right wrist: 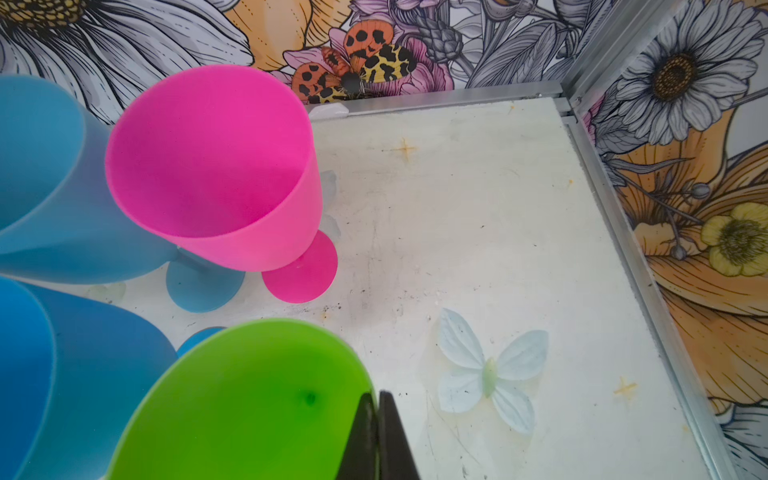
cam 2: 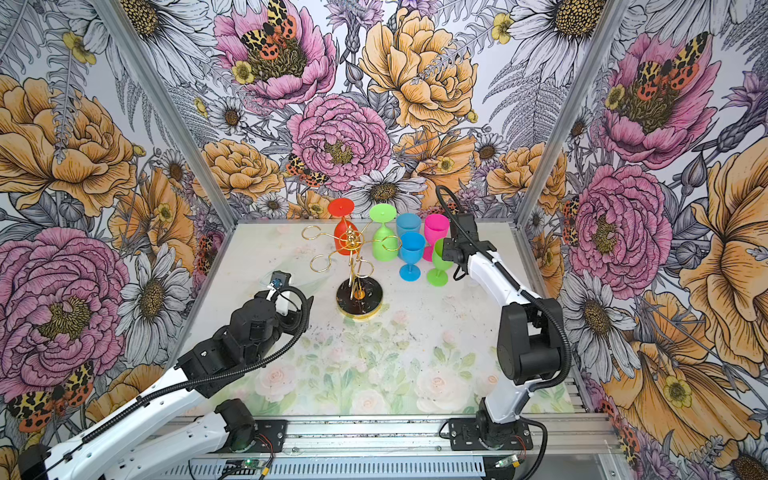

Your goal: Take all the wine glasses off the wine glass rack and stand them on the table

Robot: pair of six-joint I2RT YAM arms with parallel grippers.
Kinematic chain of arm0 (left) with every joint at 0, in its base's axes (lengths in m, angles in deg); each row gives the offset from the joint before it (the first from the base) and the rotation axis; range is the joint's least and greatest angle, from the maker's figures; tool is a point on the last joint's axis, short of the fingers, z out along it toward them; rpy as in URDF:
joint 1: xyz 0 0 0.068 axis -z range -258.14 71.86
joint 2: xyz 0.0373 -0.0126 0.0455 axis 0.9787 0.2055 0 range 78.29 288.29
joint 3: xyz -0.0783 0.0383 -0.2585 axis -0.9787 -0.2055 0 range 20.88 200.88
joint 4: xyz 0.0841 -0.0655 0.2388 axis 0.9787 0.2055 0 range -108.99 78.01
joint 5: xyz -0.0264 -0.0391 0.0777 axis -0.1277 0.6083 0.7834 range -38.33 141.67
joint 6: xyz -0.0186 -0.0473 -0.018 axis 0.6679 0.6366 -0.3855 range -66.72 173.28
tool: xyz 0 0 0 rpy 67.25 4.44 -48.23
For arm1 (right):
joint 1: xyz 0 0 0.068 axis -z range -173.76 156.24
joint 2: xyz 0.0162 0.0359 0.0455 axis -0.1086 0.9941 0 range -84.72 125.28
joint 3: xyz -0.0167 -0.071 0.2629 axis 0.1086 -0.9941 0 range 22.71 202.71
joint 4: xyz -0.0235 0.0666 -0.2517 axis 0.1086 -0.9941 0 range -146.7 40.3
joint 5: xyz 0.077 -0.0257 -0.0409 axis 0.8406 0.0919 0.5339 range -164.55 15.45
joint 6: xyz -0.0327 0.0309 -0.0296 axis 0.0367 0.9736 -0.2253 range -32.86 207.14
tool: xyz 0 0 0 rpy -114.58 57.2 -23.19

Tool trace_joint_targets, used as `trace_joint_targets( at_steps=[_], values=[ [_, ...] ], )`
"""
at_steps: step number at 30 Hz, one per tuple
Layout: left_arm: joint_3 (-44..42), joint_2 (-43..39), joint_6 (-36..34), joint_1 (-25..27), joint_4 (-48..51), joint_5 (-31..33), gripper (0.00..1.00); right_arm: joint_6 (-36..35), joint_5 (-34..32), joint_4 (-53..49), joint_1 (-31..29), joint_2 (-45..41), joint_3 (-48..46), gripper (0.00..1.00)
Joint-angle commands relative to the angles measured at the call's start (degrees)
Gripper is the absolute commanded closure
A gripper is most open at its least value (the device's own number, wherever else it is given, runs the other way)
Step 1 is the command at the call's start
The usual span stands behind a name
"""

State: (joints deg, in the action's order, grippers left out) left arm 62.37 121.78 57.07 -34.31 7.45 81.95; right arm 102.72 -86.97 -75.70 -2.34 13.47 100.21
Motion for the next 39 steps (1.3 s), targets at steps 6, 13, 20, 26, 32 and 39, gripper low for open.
trace_joint_targets(
  at_steps=[6,13,20,26,32,39],
  values=[
    [-0.8,-0.8,1.6,-2.5,1.7,-3.6,0.14,0.0,-0.4,2.1,0.2,2.2,3.2,1.0],
    [-1.1,-1.1,1.4,-3.2,2.1,-3.8,0.14,0.2,1.5,2.0,0.1,3.7,4.4,1.0],
    [-1.2,-1.3,1.2,-3.6,2.3,-3.9,0.13,0.5,2.5,2.0,-0.2,4.9,5.4,0.97],
    [-1.7,-2.0,1.2,-3.8,2.7,-3.8,0.13,0.6,3.0,1.9,-0.5,4.7,5.7,0.89],
    [-1.9,-2.9,1.0,-3.8,2.8,-3.5,0.13,0.9,3.4,1.9,-0.6,4.0,5.7,0.85],
    [-1.9,-2.9,1.1,-3.8,2.9,-3.2,0.13,1.6,4.9,1.8,-0.6,2.8,5.4,0.83]
  ],
)
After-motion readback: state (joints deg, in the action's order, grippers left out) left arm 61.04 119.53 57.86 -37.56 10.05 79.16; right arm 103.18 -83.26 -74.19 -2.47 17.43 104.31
